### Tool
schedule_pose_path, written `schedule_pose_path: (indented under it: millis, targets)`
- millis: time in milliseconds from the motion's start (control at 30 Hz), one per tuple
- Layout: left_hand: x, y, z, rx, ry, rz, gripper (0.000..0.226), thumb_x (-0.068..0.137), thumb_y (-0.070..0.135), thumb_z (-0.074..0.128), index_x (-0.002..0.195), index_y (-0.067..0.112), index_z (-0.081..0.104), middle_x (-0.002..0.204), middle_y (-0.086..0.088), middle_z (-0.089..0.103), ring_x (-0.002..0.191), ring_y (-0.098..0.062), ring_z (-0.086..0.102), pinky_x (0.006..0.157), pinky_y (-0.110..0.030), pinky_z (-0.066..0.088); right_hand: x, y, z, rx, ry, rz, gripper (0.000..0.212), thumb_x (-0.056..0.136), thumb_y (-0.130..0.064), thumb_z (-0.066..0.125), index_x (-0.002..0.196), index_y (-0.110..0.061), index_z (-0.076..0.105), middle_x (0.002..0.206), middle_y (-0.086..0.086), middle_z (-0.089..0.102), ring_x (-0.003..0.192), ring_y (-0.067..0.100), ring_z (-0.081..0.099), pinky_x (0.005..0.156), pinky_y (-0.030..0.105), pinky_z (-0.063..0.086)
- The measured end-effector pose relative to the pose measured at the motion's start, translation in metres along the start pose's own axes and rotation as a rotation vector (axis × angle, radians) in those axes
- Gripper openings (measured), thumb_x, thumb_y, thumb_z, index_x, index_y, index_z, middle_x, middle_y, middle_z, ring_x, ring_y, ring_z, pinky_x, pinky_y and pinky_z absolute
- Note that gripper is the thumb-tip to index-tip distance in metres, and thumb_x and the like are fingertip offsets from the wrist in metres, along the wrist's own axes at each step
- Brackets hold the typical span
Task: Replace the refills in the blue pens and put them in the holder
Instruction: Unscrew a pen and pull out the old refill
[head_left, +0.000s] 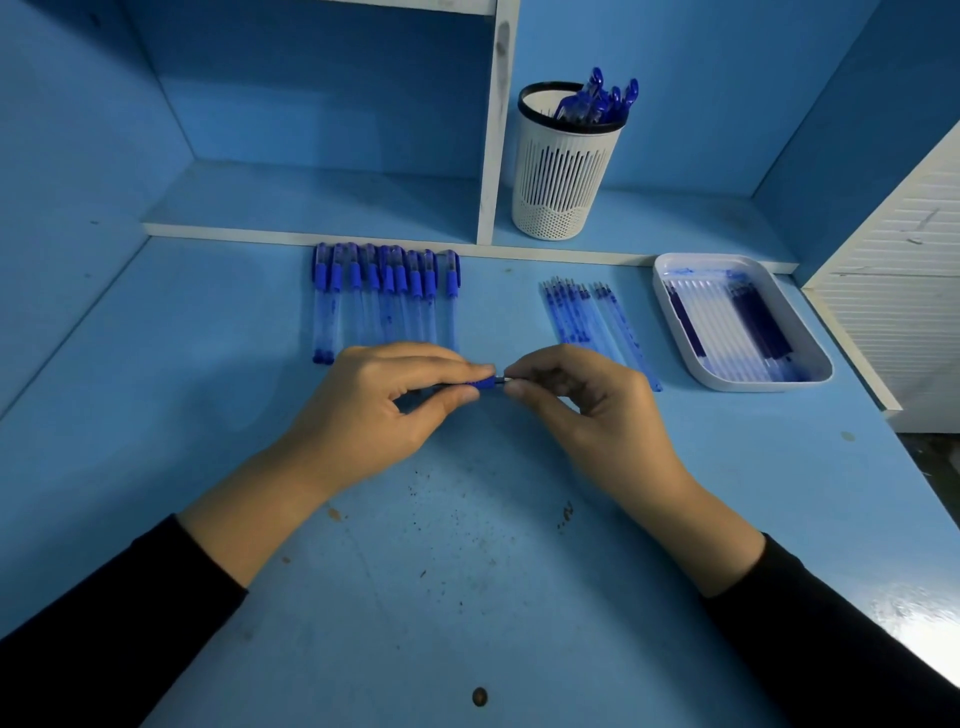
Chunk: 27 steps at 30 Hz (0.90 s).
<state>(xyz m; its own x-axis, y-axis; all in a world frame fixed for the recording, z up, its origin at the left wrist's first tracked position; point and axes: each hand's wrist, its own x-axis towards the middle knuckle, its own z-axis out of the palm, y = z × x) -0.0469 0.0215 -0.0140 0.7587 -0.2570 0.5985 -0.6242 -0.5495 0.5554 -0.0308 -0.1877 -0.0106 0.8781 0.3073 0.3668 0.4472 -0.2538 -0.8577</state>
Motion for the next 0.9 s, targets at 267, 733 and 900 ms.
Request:
schedule_pose_path:
  millis: [267,733,900]
  targets:
    - [0.003,0.003,0.000,-0.032,0.012,-0.037,0.020,0.082,0.011,0.075,0.101,0.010,0.076,0.095,0.007,0.072,0.085,-0.001,0.068,0.078,-0.016,0.053,0.000,-0.002,0.000,0.004,0.005,-0.033,0.012,0.082,-0.010,0.075,0.091,-0.010,0.066,0.084,-0.002,0.067,0.078,0.013,0.064,0.078,0.019,0.049]
    - [0.004,0.004,-0.003,-0.023,0.008,-0.087,0.020,0.081,0.010,0.078,0.101,0.011,0.077,0.094,0.008,0.073,0.085,-0.001,0.068,0.080,-0.015,0.052,0.006,-0.012,-0.002,0.190,-0.008,0.204,0.005,0.082,-0.010,0.074,0.084,-0.010,0.070,0.071,-0.007,0.068,0.060,0.000,0.058,0.059,0.010,0.042]
    - [0.005,-0.002,-0.009,0.021,0.037,-0.175,0.020,0.083,0.010,0.077,0.102,0.015,0.077,0.095,0.010,0.073,0.088,-0.001,0.068,0.083,-0.016,0.053,0.008,-0.003,-0.009,0.099,-0.004,0.214,0.014,0.080,-0.014,0.077,0.093,-0.012,0.070,0.086,0.000,0.073,0.081,0.011,0.069,0.079,0.020,0.052]
